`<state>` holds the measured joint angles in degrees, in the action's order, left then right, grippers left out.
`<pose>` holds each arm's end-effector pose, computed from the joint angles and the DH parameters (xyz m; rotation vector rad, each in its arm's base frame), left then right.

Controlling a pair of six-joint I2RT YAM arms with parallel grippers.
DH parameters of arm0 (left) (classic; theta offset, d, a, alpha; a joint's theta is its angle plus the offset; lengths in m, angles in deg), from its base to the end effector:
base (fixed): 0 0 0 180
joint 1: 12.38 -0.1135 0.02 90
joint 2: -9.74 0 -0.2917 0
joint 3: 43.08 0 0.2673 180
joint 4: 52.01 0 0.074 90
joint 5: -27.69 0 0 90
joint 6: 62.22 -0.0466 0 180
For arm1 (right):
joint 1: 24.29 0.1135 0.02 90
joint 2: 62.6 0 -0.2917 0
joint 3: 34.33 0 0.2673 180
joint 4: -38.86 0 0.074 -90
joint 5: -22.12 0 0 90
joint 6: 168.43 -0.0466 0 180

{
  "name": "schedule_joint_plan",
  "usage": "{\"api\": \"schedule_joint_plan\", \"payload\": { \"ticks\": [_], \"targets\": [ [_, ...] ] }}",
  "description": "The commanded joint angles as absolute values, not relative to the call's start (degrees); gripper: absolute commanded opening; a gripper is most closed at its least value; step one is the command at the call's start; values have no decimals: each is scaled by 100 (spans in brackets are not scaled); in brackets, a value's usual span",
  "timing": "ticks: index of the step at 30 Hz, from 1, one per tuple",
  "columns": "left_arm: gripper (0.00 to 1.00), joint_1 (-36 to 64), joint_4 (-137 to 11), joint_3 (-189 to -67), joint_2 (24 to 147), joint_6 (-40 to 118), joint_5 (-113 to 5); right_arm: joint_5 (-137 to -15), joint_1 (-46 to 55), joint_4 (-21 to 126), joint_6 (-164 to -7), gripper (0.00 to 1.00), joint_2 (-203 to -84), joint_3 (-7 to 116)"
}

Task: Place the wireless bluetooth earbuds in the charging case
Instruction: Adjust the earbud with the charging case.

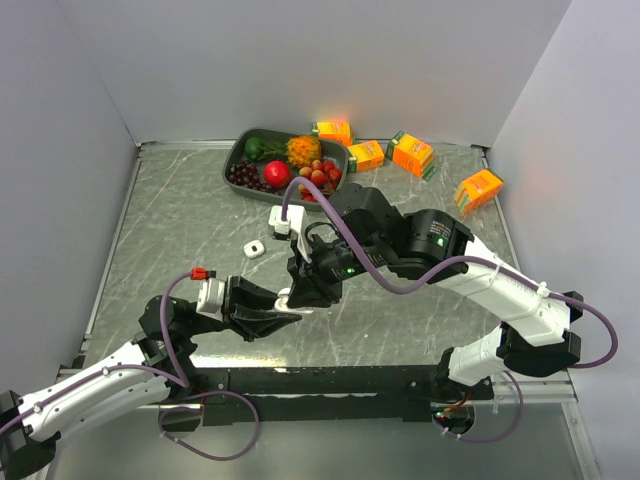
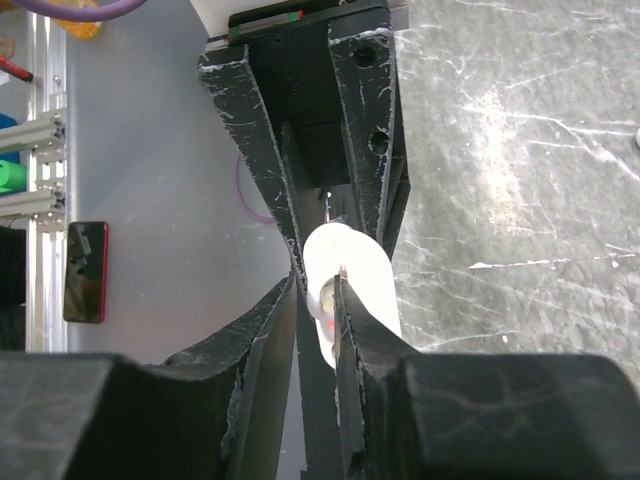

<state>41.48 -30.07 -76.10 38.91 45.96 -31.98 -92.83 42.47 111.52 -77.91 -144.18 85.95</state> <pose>0.0605 -0.1228 0.3233 0.8606 0.9829 -1.3870 0.0933 0.2672 0.5042 -1.5068 1.7734 1.1002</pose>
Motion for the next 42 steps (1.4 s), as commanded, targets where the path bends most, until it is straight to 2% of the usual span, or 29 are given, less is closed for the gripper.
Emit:
{"api": "schedule_joint_plan", "payload": {
  "ticks": [1,3,4,7,24,40,42],
  "targets": [
    [1,4185,-2631,-7864,3936,4606,-3128,-9064,4259,11222,-7790,26,-14443,8798],
    [2,4176,-2622,-7864,3954,4615,-3111,-8959,4268,11213,-7807,20,-14460,8807],
    [1,4185,-2622,-7864,3954,4624,-3102,-8880,4268,11248,-7807,12,-14478,8816],
    [1,4176,-2613,-7872,3971,4633,-3102,-8774,4285,11248,-7799,0,-14495,8842],
    [1,4185,-2763,-7978,4138,4633,-2970,-7676,4865,11696,-7377,0,-14680,9036],
    [1,4185,-2631,-7811,3866,4527,-3102,-7447,4866,11942,-7500,0,-14812,9115],
    [1,4185,-2640,-7793,3848,4536,-3120,-7368,4874,11960,-7526,13,-14829,9167]
  ]
}}
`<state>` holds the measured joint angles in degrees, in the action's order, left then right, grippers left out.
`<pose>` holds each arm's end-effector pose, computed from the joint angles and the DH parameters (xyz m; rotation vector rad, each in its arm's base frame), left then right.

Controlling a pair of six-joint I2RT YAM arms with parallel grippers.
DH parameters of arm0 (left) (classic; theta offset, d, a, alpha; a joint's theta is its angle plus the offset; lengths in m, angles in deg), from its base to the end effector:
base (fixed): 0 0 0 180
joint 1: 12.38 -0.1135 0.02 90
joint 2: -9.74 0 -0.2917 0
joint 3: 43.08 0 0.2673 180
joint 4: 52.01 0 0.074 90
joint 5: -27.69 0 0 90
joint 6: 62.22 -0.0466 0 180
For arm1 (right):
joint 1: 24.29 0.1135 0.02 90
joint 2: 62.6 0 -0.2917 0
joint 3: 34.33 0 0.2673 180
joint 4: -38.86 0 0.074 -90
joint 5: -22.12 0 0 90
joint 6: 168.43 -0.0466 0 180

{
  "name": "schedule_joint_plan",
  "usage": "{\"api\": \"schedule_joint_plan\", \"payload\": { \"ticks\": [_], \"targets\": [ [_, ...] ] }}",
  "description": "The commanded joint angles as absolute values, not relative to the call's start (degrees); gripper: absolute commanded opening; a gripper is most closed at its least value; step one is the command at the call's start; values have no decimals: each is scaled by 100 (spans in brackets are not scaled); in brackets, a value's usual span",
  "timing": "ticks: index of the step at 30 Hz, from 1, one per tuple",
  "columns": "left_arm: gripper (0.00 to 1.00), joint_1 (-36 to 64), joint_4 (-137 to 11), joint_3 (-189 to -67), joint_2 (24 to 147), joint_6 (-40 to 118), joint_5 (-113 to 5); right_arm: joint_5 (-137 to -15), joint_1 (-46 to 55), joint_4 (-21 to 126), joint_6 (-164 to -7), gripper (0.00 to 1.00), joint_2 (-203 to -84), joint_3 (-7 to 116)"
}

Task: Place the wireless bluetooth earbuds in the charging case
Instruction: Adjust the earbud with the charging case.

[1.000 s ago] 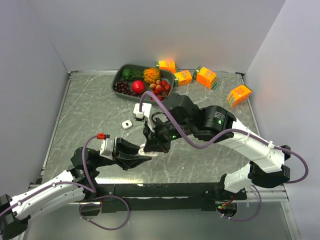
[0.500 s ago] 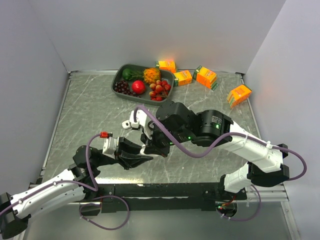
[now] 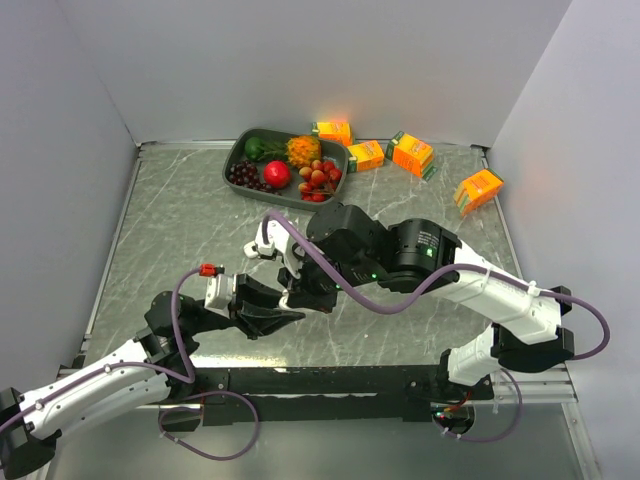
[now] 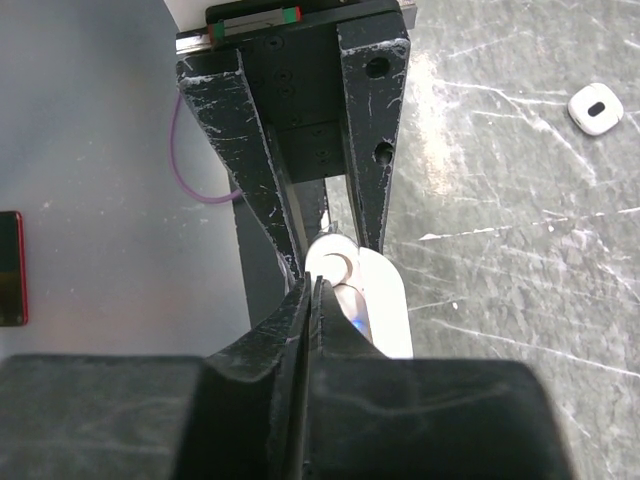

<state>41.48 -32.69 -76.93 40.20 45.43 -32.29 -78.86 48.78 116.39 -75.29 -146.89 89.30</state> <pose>0.0643 -0.1275 0.3213 0.8718 1.0372 -1.3769 0.0765 0.2818 0.4992 -1.5486 1.7955 0.8458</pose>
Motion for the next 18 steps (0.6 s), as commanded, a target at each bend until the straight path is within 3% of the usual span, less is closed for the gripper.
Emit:
{"api": "schedule_joint_plan", "payload": {
  "ticks": [1,3,8,16,18],
  "targets": [
    [1,4185,-2657,-7793,3848,4536,-3120,-7342,4866,11960,-7535,19,-14821,9228],
    [1,4185,-2657,-7785,3831,4536,-3128,-7289,4865,11969,-7561,27,-14838,9290],
    [1,4185,-2693,-7758,3796,4562,-3163,-7227,4874,11951,-7605,33,-14847,9431],
    [1,4185,-2780,-7749,3743,4562,-3208,-7306,4865,11934,-7614,33,-14891,9528],
    [1,4176,-2763,-7741,3769,4580,-3199,-7341,4865,11925,-7597,26,-14917,9545]
  ]
}}
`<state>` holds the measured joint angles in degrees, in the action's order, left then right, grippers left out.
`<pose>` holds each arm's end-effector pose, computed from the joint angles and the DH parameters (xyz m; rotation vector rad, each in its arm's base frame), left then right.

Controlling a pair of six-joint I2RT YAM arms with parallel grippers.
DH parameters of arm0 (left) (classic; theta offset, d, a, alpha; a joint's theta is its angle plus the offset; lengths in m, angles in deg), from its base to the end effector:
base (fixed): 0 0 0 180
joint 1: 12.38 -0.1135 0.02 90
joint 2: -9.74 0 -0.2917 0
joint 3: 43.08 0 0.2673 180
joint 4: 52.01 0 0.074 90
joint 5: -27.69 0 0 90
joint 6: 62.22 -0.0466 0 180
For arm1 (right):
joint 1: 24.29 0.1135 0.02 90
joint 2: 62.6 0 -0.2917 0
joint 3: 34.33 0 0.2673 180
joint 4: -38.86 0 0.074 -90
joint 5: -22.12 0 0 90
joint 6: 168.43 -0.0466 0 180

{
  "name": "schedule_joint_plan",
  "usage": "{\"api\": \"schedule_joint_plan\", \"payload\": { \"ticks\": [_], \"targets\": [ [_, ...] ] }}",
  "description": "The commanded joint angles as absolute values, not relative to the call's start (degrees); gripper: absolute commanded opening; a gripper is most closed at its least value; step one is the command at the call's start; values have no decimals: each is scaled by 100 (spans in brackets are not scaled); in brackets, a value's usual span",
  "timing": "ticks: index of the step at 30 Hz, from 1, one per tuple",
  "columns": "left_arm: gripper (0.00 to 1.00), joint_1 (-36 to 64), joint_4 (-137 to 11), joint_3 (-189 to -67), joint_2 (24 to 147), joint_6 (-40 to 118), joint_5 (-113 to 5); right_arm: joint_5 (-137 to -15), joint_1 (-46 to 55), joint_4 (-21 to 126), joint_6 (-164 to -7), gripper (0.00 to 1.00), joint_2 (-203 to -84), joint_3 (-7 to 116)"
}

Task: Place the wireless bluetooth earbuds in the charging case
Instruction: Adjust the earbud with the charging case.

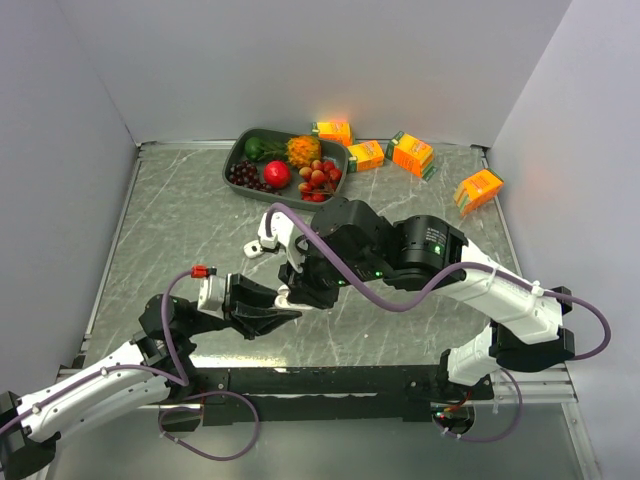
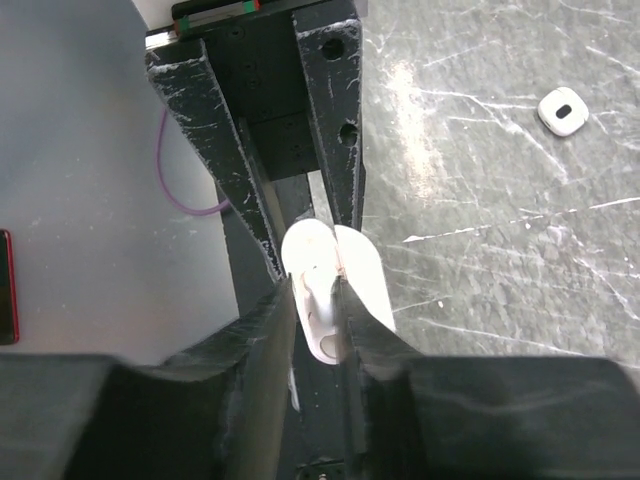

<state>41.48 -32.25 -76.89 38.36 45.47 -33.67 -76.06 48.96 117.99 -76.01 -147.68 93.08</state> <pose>0.0612 -0.1216 0.3259 0.8396 1.0041 -1.3657 0.0769 0.2784 0.5122 -1.4990 1.7937 0.8140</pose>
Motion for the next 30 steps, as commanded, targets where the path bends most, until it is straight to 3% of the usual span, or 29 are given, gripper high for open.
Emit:
{"api": "schedule_joint_plan", "payload": {
  "ticks": [1,4,6,22,24,30],
  "targets": [
    [1,4185,-2746,-7741,3778,4589,-3190,-7350,4874,11925,-7597,22,-14926,9571],
    [1,4185,-2754,-7758,3822,4615,-3146,-7315,4900,11951,-7553,4,-14970,9607],
    [1,4176,-2763,-7758,3822,4615,-3146,-7245,4927,11977,-7526,0,-14987,9624],
    [1,4176,-2939,-7714,3954,4501,-3251,-6955,5120,12162,-7377,1,-15075,9607],
    [1,4185,-2799,-7671,3998,4527,-3269,-6911,5129,12153,-7377,8,-15110,9659],
    [1,4185,-2719,-7583,3998,4545,-3357,-6840,5147,12101,-7394,18,-15251,9748]
  ]
}}
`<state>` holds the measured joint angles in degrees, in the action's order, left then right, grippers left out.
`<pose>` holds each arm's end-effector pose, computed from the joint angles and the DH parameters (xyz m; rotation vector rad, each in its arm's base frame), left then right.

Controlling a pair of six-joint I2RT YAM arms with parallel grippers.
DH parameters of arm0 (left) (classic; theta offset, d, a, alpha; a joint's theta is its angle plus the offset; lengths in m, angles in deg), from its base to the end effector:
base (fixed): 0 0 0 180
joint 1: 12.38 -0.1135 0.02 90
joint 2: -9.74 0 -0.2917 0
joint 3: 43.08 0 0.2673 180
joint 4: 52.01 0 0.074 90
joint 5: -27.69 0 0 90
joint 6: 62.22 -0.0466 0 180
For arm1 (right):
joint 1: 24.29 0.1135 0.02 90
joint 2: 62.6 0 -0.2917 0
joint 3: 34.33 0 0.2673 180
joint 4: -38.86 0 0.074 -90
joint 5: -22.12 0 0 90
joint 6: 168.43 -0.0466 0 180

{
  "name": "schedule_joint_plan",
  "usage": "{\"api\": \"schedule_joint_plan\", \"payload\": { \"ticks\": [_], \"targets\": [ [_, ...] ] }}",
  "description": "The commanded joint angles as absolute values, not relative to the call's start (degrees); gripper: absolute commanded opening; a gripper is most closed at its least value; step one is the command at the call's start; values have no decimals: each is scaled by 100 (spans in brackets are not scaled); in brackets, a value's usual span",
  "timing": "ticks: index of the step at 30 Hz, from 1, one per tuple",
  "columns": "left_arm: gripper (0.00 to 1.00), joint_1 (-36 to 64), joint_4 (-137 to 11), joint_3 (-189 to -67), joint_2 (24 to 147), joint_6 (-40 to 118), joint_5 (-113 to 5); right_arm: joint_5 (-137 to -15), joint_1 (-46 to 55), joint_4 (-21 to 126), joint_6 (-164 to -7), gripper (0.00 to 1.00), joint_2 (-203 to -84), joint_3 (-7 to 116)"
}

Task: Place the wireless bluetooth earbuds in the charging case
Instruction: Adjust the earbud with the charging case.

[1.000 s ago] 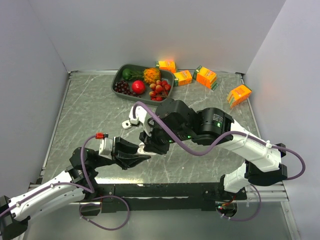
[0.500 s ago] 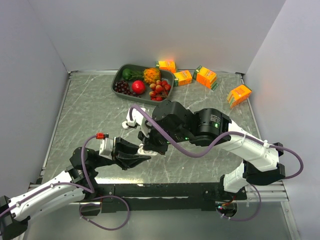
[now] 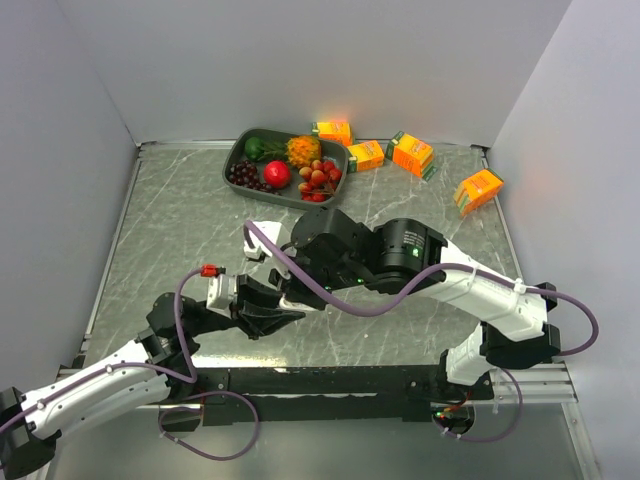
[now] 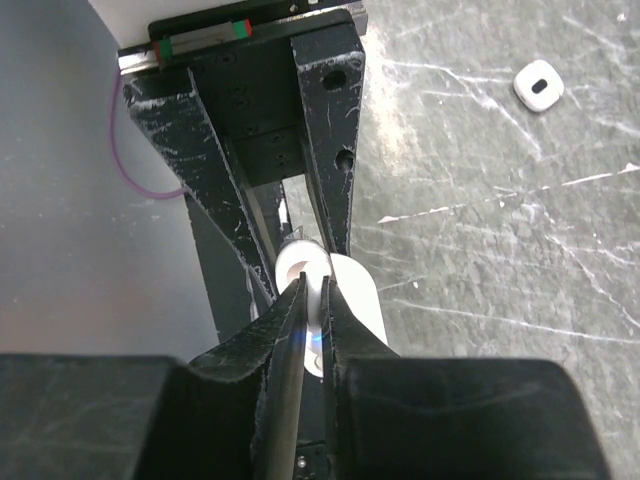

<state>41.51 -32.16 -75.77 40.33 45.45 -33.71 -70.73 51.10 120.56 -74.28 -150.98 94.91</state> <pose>0.0660 -0.1284 0.3147 0.8520 1.0600 -1.3649 0.0747 0.2958 0.5011 -1.5457 1.8148 0.6832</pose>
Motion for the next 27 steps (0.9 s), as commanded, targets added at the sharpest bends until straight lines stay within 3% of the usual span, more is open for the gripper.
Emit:
{"api": "schedule_joint_plan", "payload": {
  "ticks": [1,7,12,17,19,20,23,27],
  "targets": [
    [1,4185,-2762,-7582,3972,4527,-3383,-6840,5147,12101,-7394,19,-15269,9756],
    [1,4185,-2868,-7556,3849,4501,-3427,-6840,5138,12109,-7403,22,-15295,9818],
    [1,4185,-2886,-7530,3796,4510,-3480,-6893,5147,12109,-7403,9,-15278,9835],
    [1,4185,-2886,-7539,3804,4518,-3445,-6893,5147,12109,-7394,4,-15234,9809],
    [1,4185,-2877,-7547,3822,4518,-3445,-6893,5147,12109,-7394,7,-15225,9792],
    [1,4185,-2868,-7547,3822,4518,-3436,-6884,5164,12109,-7403,16,-15225,9791],
    [1,4185,-2877,-7573,3848,4518,-3419,-6832,5164,12101,-7412,28,-15225,9791],
    [1,4185,-2886,-7574,3848,4518,-3410,-6796,5173,12083,-7421,32,-15199,9809]
  ]
}}
